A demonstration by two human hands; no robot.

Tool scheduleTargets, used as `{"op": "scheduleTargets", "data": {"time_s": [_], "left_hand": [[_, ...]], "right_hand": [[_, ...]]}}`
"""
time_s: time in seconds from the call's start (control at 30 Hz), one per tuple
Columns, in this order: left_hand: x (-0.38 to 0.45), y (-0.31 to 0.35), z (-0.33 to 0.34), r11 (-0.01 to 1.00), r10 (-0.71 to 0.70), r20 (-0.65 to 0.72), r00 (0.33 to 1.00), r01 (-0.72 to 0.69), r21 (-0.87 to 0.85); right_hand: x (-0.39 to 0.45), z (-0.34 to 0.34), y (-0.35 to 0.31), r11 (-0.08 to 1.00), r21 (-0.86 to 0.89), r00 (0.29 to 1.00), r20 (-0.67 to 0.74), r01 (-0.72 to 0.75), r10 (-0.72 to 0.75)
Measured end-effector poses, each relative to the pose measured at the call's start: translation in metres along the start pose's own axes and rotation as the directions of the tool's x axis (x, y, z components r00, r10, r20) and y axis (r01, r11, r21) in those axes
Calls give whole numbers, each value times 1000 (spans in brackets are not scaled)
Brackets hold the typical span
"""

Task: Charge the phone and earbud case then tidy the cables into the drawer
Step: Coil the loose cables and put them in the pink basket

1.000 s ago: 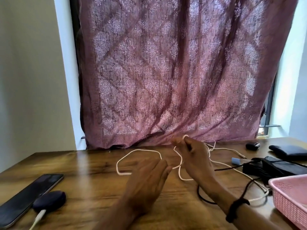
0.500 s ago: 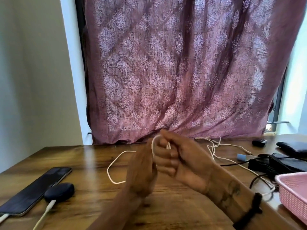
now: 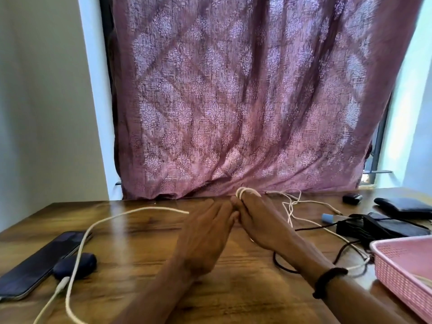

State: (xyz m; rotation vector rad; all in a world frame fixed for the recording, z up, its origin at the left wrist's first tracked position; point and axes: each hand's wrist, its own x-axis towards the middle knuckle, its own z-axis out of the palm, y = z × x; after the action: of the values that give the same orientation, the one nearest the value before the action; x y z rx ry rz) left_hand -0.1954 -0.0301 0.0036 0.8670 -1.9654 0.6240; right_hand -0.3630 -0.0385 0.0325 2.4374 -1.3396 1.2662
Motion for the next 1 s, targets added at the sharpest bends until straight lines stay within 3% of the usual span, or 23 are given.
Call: {"op": "scheduleTargets", "data": {"time_s": [0.07, 0.13, 0.17, 0.23, 0.27, 0.33, 0.5, 0.57, 0.6, 0.63, 0.67, 0.7, 0.73, 0.8, 0.87, 0.93, 1.0], "left_hand": [[2, -9, -3, 996, 46, -35, 998, -43, 82], [2, -16, -5, 995, 15, -54, 998, -9, 102], [1, -19, -4, 997, -27, -65, 998, 32, 74], [-2, -22, -1, 989, -139, -84, 987, 134, -67], [-3, -23, 1, 977, -178, -89, 980, 165, -136], [-8, -21, 6, 973, -176, -60, 983, 164, -165], [-6, 9, 11, 982, -119, 182, 976, 143, -121], [-3, 15, 9, 991, -87, 217, 972, 107, -81], [-1, 16, 7, 995, -51, 203, 978, 67, -74], [1, 15, 3, 998, -8, 177, 984, 18, -58], [1, 13, 1, 999, 35, 139, 990, -30, -35], [1, 9, 0, 997, 71, 90, 993, -70, -13], [1, 5, -1, 995, 96, 43, 994, -96, -1], [4, -3, -5, 988, 150, -29, 988, -149, 39], [5, -12, -9, 970, 231, -69, 970, -224, 95], [4, -23, -11, 964, 236, -74, 969, -224, 142], [0, -29, -12, 974, 177, -21, 984, -172, 145]], "right_hand": [[1, -2, -11, 958, 144, 953, 212, -248, 215], [4, -7, -20, 712, 392, 785, 497, -583, 369], [4, -10, -23, 531, 485, 696, 642, -694, 323], [4, -17, -25, 186, 625, 642, 765, -758, 44], [6, -21, -26, 31, 669, 666, 742, -742, -82], [7, -30, -29, -171, 739, 758, 642, -652, -114], [6, -34, -33, -370, 883, 924, 359, -290, 131], [11, -27, -27, -275, 944, 942, 246, -180, 228], [12, -26, -23, -102, 981, 941, 185, -163, 284], [12, -25, -19, 175, 971, 943, 103, -165, 317], [10, -25, -17, 495, 850, 955, 29, -179, 296], [7, -24, -15, 745, 643, 973, 1, -179, 233], [3, -23, -13, 880, 445, 985, 28, -165, 171], [-5, -20, -15, 970, 228, 993, 97, -87, 66], [-9, -18, -23, 988, 144, 983, 182, -51, 24], [-7, -20, -35, 980, 147, 948, 308, -132, 81], [-2, -23, -40, 878, 319, 862, 474, -357, 178]]}}
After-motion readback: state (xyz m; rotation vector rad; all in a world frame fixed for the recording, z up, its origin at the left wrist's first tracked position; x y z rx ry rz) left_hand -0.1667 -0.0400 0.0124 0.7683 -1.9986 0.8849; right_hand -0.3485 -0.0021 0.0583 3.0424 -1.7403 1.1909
